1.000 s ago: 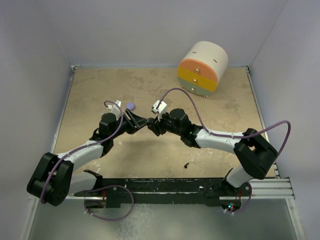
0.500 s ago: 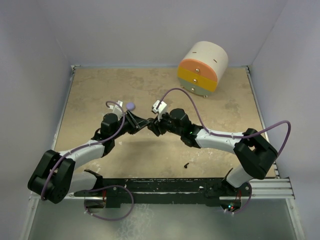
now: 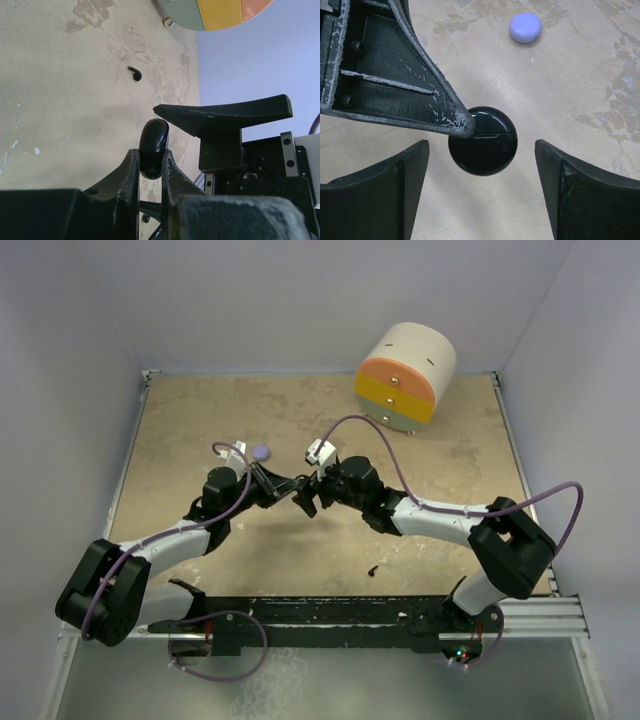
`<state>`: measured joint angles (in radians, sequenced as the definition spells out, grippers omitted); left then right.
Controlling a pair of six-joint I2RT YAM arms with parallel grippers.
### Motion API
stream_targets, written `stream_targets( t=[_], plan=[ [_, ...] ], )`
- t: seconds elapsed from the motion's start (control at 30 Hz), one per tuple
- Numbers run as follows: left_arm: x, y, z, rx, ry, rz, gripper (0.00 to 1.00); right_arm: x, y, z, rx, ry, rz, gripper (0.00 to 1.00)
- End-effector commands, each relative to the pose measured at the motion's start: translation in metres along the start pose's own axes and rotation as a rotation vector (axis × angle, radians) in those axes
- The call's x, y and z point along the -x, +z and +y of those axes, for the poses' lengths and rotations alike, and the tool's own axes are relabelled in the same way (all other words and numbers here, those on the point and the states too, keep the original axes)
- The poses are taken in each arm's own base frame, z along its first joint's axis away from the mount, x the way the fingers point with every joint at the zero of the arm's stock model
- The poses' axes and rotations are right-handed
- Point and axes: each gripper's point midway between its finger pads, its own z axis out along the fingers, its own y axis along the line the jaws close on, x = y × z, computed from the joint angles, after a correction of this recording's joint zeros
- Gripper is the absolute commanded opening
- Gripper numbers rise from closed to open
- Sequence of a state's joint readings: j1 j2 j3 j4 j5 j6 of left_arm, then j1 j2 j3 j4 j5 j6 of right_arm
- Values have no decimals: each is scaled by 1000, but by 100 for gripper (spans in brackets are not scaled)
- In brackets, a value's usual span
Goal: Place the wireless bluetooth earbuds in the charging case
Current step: Pick up the charging case at the center of the board.
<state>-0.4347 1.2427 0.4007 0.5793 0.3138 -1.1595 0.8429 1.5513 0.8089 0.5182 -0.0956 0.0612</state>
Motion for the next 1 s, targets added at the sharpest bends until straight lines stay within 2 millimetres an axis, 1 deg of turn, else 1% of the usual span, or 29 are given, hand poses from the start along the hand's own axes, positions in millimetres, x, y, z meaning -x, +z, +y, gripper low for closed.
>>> stream_targets(
  t=[0.0, 0.07, 0.13, 0.17, 0.27, 0.33, 0.37, 0.47, 0.67, 0.87, 0.97],
  plan=[
    [15, 5, -23, -55, 41, -47, 0, 51, -14, -7, -37, 14, -127, 90],
    [18, 8, -23, -42, 46, -47, 0, 54, -25, -10, -59, 28, -128, 91],
    [18, 11, -22, -32, 44, -43, 0, 60, -39, -19, -105, 55, -140, 93],
    [20, 13, -24, -29, 43, -44, 0, 63, -47, -25, -135, 75, -148, 93],
    [21, 17, -23, -20, 33, -38, 0, 72, -74, -53, -268, 153, -172, 99],
    [22, 19, -26, -25, 27, -33, 0, 73, -84, -68, -334, 198, -166, 100],
    [21, 21, -26, -25, 24, -26, 0, 71, -85, -72, -360, 214, -149, 100],
    [23, 23, -32, -37, 18, -21, 0, 67, -83, -78, -399, 263, -122, 100],
    [26, 24, -42, -58, 7, -20, 0, 64, -70, -74, -383, 352, -131, 100],
    [27, 24, -45, -64, 0, -24, 0, 63, -62, -69, -346, 363, -134, 100],
    [27, 23, -43, -59, -6, -29, 0, 66, -59, -69, -334, 319, -134, 100]
  ],
)
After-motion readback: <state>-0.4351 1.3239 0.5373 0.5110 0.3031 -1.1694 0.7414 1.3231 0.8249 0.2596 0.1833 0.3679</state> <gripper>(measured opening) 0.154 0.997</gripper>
